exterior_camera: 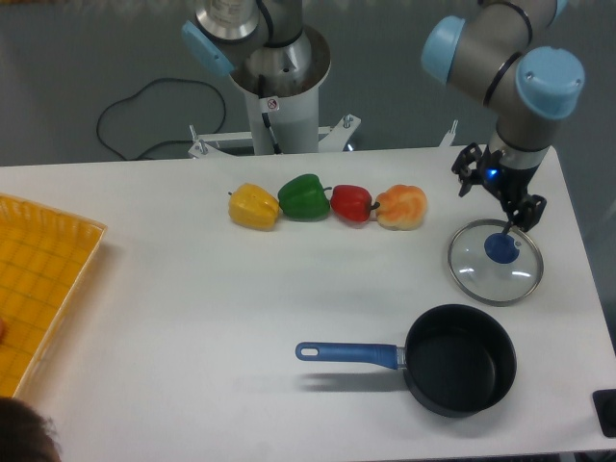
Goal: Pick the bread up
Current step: 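Raise the gripper off the glass lid and move it toward the orange pepper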
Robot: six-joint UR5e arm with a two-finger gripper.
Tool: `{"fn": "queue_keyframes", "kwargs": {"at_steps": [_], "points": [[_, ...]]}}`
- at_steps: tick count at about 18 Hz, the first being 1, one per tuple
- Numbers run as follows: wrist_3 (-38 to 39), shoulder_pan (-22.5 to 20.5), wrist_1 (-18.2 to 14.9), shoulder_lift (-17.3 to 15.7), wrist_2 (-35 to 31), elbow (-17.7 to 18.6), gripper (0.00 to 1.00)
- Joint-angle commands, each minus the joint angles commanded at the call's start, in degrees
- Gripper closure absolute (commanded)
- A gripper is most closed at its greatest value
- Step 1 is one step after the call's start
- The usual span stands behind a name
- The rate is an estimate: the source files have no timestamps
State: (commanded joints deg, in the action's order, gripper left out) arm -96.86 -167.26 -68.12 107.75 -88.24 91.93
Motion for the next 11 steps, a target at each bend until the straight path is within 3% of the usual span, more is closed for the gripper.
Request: {"fn": "queue_keyframes", "kwargs": {"at_steps": [7,9,11], "points": [[0.71,1.49,0.09,-1.23,-0.35,0.00,0.00],[0.80,1.23,0.00,-1.40,0.00,1.31,0.00],[1.15,0.62,0.35,-3.15,0.44,4.82,0.00]]}}
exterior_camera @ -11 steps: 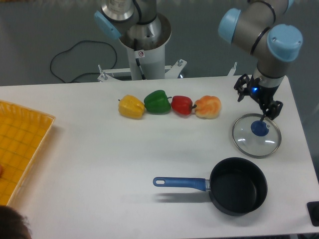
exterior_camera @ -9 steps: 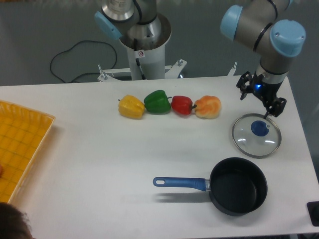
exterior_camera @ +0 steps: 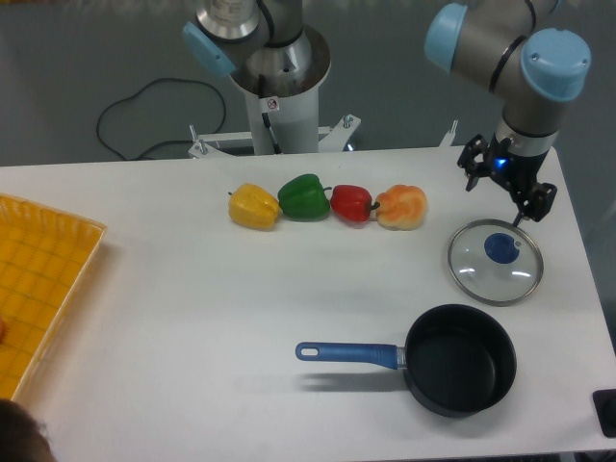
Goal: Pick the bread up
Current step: 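Raise the gripper off the glass lid and move it toward the orange pepper, then lower the open gripper over the orange pepper and close on it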
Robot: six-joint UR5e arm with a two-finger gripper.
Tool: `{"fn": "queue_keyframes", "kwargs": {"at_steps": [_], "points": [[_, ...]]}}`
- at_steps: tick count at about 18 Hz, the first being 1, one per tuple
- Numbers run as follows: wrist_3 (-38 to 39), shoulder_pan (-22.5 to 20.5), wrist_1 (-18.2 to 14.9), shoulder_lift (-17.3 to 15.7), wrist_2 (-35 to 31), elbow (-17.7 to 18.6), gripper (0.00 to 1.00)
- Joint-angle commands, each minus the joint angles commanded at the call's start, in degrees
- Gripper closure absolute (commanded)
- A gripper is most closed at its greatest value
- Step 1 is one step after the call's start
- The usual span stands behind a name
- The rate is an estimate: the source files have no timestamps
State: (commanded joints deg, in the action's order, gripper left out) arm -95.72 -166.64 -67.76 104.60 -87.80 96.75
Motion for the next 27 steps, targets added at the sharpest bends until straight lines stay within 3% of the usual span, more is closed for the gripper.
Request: {"fn": "queue_keyframes", "kwargs": {"at_steps": [2,6,7,9,11,15,17,27], "points": [[1.40,-1.23,-0.09,-1.59,0.26,2.38,0.00],[17.89,-2.99,0.09,-2.65,4.12,3.79,0.00],[19.06,-3.17,0.00,-2.74,4.39,4.14,0.00],[19.25,-2.99,-0.09,-3.17,4.22,5.63,0.00],[19.78,-2.99,0.35,-5.45,4.04,9.49,0.00],[19.95,-4.65,8.33,-7.75,3.87,16.79,0.00],[19.87,-5.01,10.54,-7.75,3.52,18.90,0.00],[19.95,-5.01,13.18,-4.85,3.08,20.67,0.03]]}}
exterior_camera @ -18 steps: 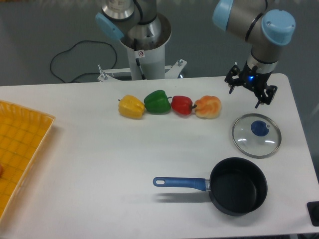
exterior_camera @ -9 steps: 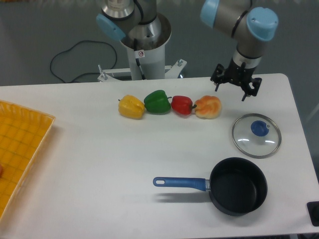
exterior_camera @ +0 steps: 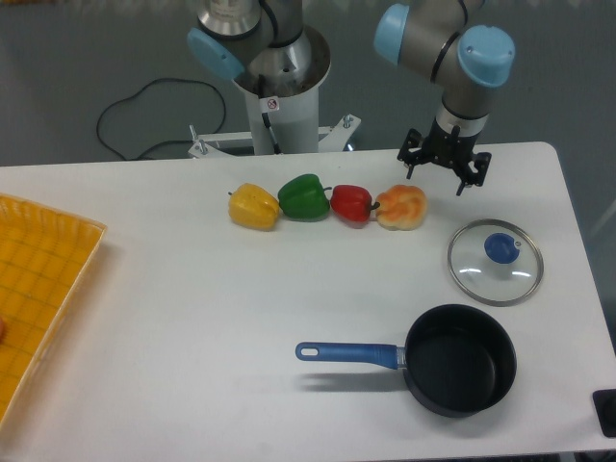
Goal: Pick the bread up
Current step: 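Lower the open gripper over the orange pepper and close on it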
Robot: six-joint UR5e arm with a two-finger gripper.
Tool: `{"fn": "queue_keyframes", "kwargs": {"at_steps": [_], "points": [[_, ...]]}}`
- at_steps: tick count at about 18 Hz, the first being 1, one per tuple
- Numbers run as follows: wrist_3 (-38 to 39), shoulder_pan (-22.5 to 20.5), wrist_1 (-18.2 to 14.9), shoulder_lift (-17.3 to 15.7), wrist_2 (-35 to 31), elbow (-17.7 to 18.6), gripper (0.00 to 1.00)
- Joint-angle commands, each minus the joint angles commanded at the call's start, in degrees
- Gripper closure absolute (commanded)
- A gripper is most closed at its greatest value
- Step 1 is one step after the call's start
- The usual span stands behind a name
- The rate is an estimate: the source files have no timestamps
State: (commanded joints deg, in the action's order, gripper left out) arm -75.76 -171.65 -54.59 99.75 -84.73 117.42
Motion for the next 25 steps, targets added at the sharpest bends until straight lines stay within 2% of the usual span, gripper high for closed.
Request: {"fn": "queue_keyframes", "kwargs": {"at_steps": [4,7,15,18,23,25], "points": [[0.00,0.00,4.75,1.58,0.09,1.94,0.03],[-0.09,0.09,5.11,2.02,0.09,1.94,0.07],[-0.53,0.35,5.19,1.76,-0.09,4.13,0.06],[-0.96,0.53,5.28,1.76,-2.45,4.75,0.08],[-1.76,0.53,5.72,1.94,-2.55,4.75,0.20],[-1.93,0.61,5.72,2.02,-2.55,4.75,0.29]]}}
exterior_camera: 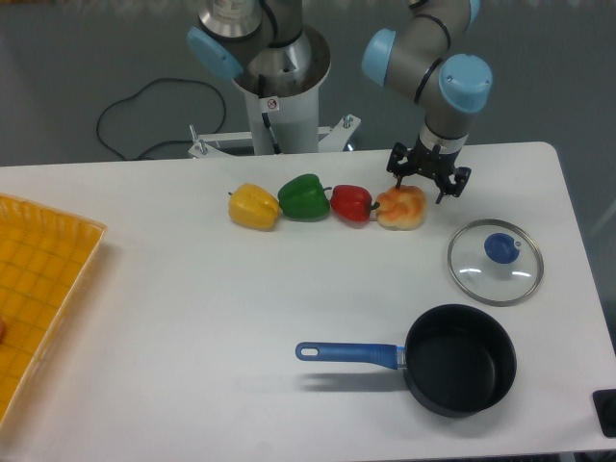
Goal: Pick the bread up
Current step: 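Lower the open gripper over the orange pepper and close on it, then lift the orange pepper up and away from the other peppers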
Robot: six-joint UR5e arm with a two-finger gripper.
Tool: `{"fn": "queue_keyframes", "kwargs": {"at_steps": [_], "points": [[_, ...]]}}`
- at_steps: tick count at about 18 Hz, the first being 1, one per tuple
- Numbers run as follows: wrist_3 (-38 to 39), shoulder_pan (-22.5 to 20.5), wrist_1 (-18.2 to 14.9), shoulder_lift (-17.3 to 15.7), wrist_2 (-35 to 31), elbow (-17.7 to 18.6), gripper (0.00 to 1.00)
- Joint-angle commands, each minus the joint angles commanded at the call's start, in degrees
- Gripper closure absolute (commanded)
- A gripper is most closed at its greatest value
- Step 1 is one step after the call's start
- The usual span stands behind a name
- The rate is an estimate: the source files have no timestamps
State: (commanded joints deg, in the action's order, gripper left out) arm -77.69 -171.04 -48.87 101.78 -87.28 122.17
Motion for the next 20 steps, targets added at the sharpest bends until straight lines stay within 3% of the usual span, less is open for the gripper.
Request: {"fn": "queue_keyframes", "kwargs": {"at_steps": [3,11,16,20], "points": [[0.09,0.09,0.17,0.00,0.00,0.09,0.39],[0.09,0.70,0.35,0.09,-0.18,-0.09,0.91],[-0.44,0.70,0.18,-0.26,-0.18,-0.79,0.95],[-0.79,0.35,-0.70,-1.49,-0.35,-3.33,0.96]]}}
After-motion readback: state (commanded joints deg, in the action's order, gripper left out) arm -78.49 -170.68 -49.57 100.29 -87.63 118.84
